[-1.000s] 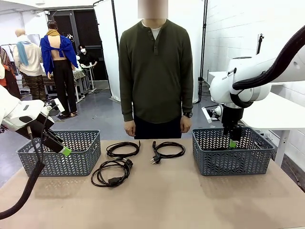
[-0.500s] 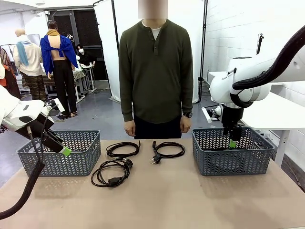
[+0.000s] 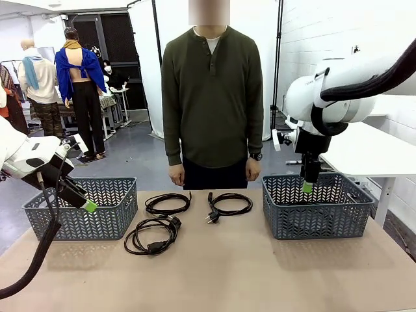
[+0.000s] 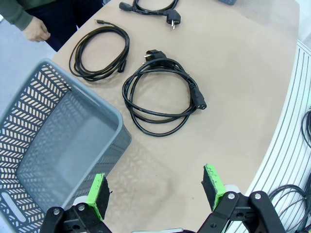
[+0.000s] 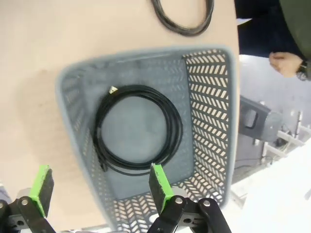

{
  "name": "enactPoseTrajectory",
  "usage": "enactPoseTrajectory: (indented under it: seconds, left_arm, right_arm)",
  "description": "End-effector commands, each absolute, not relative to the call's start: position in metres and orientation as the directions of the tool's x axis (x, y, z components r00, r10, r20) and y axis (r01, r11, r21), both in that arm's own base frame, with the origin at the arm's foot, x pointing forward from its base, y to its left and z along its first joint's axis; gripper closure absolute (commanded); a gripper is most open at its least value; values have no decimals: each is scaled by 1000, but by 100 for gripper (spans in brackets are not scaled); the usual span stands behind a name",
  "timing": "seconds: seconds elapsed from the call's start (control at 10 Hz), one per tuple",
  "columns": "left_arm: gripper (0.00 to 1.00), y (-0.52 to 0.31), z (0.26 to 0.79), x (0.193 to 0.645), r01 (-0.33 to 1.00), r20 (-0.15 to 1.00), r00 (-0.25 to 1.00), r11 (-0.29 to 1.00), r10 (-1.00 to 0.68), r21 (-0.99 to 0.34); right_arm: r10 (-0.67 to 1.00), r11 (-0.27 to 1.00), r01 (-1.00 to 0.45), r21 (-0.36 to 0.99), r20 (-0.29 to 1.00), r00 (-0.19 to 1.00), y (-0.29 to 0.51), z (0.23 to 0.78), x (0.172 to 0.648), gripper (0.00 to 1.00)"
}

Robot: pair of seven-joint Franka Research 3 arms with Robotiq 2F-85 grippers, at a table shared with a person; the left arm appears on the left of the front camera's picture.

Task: Organize the cables according to human instructions.
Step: Pick up a bundle of cables and place it in the basket indicated by the human.

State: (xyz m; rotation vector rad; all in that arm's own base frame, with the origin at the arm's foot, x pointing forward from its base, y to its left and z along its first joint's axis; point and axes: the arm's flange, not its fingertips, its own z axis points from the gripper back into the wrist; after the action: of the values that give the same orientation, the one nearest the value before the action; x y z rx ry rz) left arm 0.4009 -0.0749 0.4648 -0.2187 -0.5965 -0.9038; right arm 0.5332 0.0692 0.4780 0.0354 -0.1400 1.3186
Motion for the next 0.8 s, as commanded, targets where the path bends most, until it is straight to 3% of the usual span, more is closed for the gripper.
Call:
enactPoseTrajectory:
  seconds: [0.0,0.3,0.7]
  left_arm:
    - [0,-73,464,402,792,585,469,608,-661,52]
    - [0,-73,464,402,792,585,469,608,-661,52]
    - [0,-73,464,402,792,585,469,608,-661,52]
  right_arm:
    - [924,333,-941,-55,218,314,78,478,499,0]
    - [869,368,-928,-60,376,320,91,482,454,0]
    - [823,384,-923,-32,464,326,102,466,418,0]
